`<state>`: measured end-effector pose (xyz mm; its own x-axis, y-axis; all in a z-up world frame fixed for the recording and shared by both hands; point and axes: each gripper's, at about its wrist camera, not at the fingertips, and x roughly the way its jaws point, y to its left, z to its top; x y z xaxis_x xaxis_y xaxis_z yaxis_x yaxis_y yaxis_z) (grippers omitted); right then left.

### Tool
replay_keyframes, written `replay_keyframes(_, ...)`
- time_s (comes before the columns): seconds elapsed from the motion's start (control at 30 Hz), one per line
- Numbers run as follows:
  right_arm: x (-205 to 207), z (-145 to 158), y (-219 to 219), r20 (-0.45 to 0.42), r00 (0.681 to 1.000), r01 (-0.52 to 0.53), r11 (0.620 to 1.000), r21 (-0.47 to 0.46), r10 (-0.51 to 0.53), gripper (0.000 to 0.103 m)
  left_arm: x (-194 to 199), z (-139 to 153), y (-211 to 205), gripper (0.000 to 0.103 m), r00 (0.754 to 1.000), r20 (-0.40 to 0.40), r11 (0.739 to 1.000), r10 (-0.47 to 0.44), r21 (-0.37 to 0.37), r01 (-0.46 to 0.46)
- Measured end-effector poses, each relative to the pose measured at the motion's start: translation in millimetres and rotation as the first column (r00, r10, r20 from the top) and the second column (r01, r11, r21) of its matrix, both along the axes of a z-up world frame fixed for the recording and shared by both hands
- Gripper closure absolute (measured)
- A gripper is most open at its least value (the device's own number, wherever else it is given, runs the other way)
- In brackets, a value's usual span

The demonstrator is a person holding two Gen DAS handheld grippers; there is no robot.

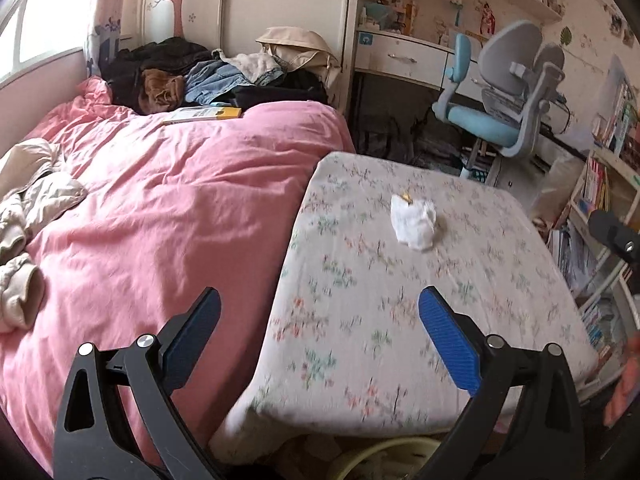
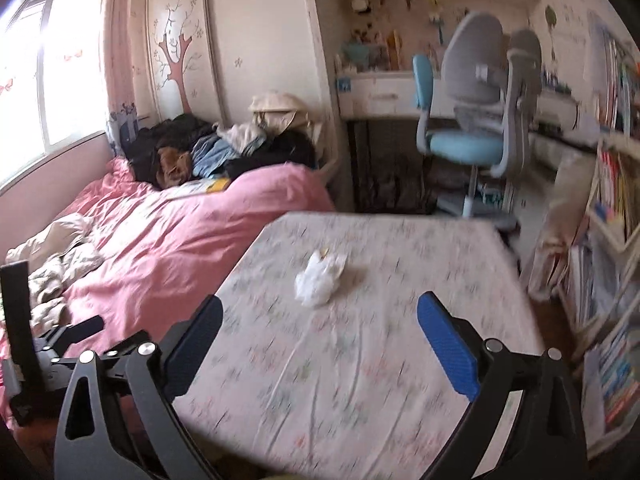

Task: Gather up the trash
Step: 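Move both open tools back toward the last white tissue on the table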

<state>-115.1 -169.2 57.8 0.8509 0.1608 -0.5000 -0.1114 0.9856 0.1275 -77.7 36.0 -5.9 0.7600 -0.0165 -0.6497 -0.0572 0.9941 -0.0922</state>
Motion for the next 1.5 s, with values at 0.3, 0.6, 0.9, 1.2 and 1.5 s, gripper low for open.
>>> replay_keyframes(0.3, 47.7, -25.9, -22.0, -0.09, 0.994, 0.064, 0.998, -0.007, -0.065, 0.009, 49.6, 19.2, -21.5, 0.007, 0.995, 0.042, 0.995, -0.088, 0.057, 0.086)
replay_keyframes(0.6, 61.2, -42.7, -26.1, -0.181, 0.983, 0.035, 0.999, -0.006, -0.036, 0.009, 89.2, 6.5, -30.9, 0.007, 0.994, -0.017, 0.991, -0.108, 0.083, 0.109)
replay_keyframes(0.9, 71.4, -53.1, -31.0, -0.227, 0.973, 0.027, 1.0, -0.006, -0.027, 0.008, 82.5, -8.4, -66.5, 0.007, 0.977, -0.044, 0.96, -0.207, 0.182, 0.212)
replay_keyframes(1.2, 74.3, -56.7, -36.7, -0.245, 0.969, 0.033, 0.999, -0.001, -0.033, 0.008, 82.3, -13.6, -68.5, 0.007, 0.974, -0.072, 0.957, -0.217, 0.18, 0.227)
replay_keyframes(1.5, 73.4, -57.3, -37.3, -0.248, 0.969, 0.022, 1.0, -0.008, -0.024, 0.008, 81.7, -17.1, -70.8, 0.007, 0.969, -0.085, 0.954, -0.233, 0.172, 0.245)
